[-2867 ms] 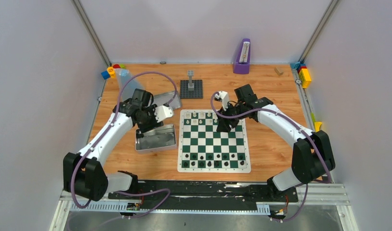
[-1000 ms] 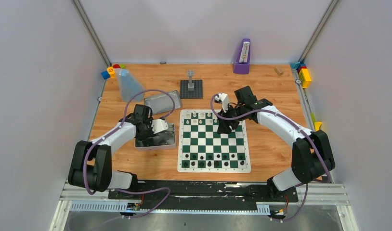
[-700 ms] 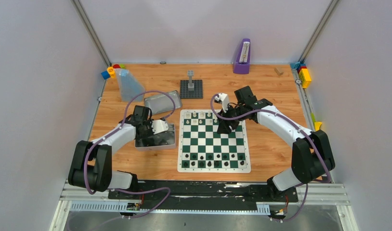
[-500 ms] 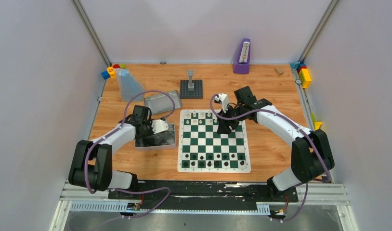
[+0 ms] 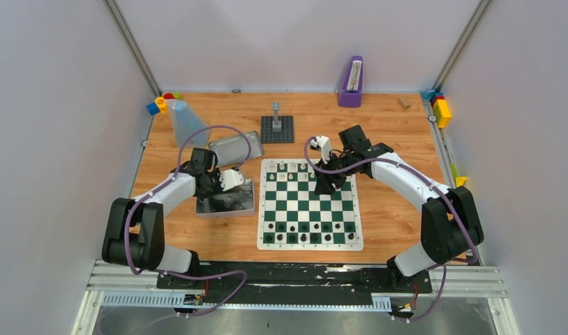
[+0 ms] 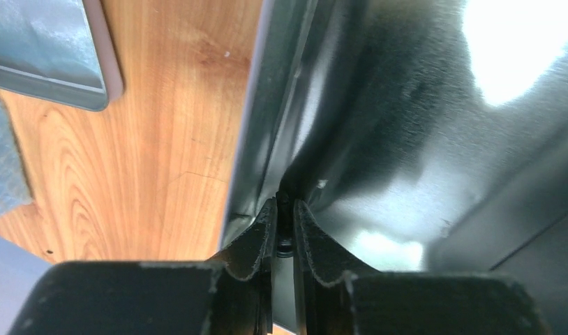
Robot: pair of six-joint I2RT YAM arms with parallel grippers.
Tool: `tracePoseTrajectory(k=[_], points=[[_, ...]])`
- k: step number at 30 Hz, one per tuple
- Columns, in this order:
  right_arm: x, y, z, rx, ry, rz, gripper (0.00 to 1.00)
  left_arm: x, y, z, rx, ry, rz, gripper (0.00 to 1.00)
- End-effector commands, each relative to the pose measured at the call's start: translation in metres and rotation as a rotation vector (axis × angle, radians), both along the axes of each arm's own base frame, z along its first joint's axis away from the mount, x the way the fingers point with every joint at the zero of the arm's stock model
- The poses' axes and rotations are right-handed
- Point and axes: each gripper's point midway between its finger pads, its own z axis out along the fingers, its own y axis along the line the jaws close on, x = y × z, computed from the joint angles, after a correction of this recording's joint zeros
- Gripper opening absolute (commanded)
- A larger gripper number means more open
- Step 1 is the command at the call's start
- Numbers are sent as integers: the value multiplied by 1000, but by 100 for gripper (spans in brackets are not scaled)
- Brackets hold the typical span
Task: Set up the chess pieces on the board
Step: Pick up the chess piece from the storage box.
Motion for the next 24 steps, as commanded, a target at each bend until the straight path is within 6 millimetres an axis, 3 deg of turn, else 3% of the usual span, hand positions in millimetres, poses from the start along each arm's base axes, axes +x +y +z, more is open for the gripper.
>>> tracePoseTrajectory(k=[1, 8, 15, 20, 24], points=[[3, 4, 3, 25, -13, 21, 48, -27, -11, 5, -83, 100, 20, 14], [2, 5, 4, 34, -7, 25, 48, -42, -24, 24, -175, 133, 47, 9], [2, 7, 8, 46, 2, 22, 48, -35, -38, 51, -280, 42, 82, 4], [5, 6, 14, 61, -9, 11, 47, -20, -59, 85, -425, -38, 105, 0], [17, -3, 29, 118, -5, -40, 46, -15, -91, 117, -595, -17, 65, 0]])
